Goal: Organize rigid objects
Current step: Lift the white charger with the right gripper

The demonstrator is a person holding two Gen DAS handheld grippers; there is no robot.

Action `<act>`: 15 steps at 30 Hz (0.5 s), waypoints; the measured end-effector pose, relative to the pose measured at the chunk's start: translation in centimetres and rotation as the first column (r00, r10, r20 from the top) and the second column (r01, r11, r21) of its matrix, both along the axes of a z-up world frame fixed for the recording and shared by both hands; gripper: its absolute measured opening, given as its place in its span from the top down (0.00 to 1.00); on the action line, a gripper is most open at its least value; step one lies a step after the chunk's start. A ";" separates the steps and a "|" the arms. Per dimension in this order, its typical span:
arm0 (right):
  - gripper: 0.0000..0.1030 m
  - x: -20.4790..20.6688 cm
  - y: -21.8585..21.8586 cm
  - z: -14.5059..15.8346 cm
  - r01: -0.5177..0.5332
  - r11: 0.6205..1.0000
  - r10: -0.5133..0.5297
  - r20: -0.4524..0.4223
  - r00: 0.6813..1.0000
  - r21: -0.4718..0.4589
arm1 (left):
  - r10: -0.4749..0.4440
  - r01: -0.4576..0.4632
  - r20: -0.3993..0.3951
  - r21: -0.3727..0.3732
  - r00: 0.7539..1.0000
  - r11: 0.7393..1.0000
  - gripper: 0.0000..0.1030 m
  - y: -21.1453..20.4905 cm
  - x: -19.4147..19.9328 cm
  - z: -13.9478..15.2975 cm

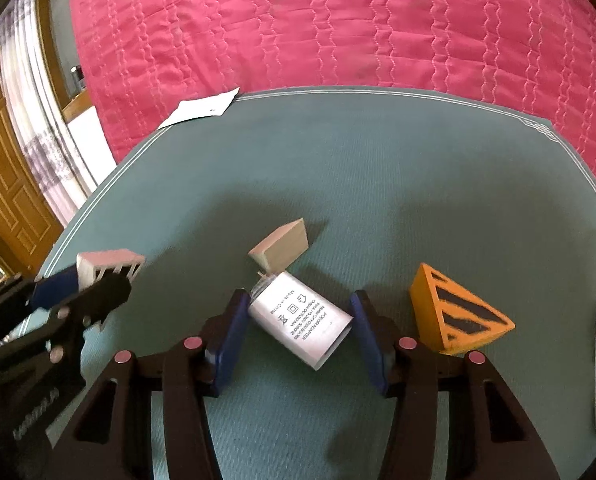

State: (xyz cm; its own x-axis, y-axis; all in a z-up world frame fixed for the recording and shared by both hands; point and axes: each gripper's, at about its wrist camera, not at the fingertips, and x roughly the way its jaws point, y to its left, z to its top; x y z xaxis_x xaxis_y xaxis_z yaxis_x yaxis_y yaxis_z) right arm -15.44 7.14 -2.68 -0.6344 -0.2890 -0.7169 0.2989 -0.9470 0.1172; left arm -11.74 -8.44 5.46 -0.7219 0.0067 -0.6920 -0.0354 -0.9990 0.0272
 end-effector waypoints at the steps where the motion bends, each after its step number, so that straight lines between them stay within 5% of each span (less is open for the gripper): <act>1: 0.49 0.3 0.1 0.0 -0.005 1.000 0.005 -0.001 1.000 0.000 | 0.001 0.000 -0.001 0.002 1.000 1.000 0.69 0.0 0.0 0.0; 15: 0.49 7.1 3.1 -0.1 -0.035 0.999 0.035 -0.010 0.999 -0.030 | -0.040 0.041 -0.027 0.029 0.999 0.999 0.69 0.5 0.7 0.3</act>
